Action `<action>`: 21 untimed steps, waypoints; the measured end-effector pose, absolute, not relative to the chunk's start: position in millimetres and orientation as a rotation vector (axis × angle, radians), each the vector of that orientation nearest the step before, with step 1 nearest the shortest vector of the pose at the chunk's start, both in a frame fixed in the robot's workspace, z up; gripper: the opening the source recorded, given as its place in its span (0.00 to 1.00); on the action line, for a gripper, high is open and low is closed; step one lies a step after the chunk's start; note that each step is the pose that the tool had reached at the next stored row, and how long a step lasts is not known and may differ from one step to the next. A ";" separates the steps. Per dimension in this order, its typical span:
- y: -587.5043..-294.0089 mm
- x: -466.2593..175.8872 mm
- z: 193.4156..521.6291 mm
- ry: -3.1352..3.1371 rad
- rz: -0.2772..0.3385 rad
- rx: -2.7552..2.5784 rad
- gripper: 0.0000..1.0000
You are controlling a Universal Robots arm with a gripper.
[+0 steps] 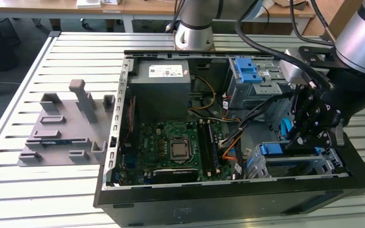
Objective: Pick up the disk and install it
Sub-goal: 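Insert the second disk wire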
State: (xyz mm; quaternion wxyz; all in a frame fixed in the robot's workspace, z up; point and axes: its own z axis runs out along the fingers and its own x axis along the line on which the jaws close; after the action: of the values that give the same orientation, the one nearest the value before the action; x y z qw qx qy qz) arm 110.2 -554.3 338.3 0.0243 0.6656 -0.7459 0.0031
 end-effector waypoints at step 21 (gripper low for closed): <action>-554.3 113.0 335.7 -2.306 0.008 2.058 0.11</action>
State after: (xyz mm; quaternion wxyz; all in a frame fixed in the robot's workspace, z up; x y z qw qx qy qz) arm 113.0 -554.3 335.7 0.0251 0.6657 -0.7458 0.0025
